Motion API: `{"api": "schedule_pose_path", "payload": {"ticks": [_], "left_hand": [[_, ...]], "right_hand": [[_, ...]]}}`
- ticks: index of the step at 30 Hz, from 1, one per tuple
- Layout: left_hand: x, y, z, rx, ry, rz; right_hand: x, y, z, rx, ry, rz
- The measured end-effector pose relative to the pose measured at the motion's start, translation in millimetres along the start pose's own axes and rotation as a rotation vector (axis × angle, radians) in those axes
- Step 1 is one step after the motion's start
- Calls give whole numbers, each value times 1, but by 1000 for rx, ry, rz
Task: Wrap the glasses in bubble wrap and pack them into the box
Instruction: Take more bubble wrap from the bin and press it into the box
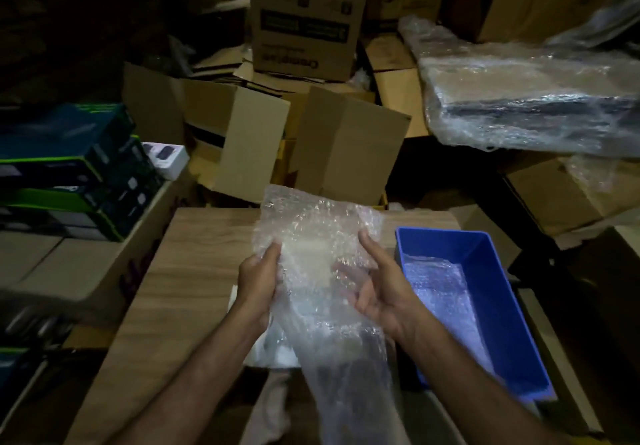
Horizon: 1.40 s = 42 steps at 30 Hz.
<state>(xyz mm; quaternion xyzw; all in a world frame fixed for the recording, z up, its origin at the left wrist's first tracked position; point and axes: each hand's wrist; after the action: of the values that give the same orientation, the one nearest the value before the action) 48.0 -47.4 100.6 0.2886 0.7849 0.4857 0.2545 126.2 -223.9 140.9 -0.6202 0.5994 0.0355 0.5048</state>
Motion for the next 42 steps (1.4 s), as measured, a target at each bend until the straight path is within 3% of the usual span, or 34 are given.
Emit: {"api": "schedule_pose_path", "payload": {"ticks": [2, 4, 7, 11, 14, 19, 23, 27, 30, 33, 36, 39, 42], "left_hand": [[11, -9, 3, 19, 58, 14], [20, -14, 1, 27, 118, 40], [33, -15, -4, 26, 139, 98], [58, -18, -13, -8, -70, 10], [69, -17, -21, -126, -180, 95], [80, -7, -22, -130, -395, 131], [94, 8, -26, -90, -545, 390], [87, 15, -28, -234, -334, 983], [90, 12, -24, -352, -318, 1081], [104, 12, -19, -295, -425, 1025], [97, 15, -28, -182, -506, 517], [85, 2, -30, -95, -515, 370], [78, -18, -24, -49, -365, 278]], "right_hand": [[-2, 19, -10, -132, -61, -16], [-4, 39, -13, -102, -96, -199], [-4, 59, -1, 87, 129, -385], [1, 55, 5, 100, 182, -256], [-1, 53, -8, 75, 48, -507], [9, 55, 1, 354, 18, -712], [15, 48, 6, 300, -42, -942], [22, 50, 12, 289, -15, -1310], [25, 51, 18, 344, 54, -1510], [30, 36, 18, 320, 9, -1433], [28, 18, 6, 202, -132, -1079], [31, 29, 13, 117, -12, -706], [39, 49, 17, 107, 77, -662]]}}
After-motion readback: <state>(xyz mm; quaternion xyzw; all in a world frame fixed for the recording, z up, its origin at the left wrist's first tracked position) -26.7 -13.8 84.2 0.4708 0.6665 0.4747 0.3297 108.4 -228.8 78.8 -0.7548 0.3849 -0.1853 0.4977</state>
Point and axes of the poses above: each hand's wrist, its own z-axis towards the middle knuckle, its own x-axis out of the back of the hand, y = z × x, and after that the axes turned 7 degrees about -y, right-handed
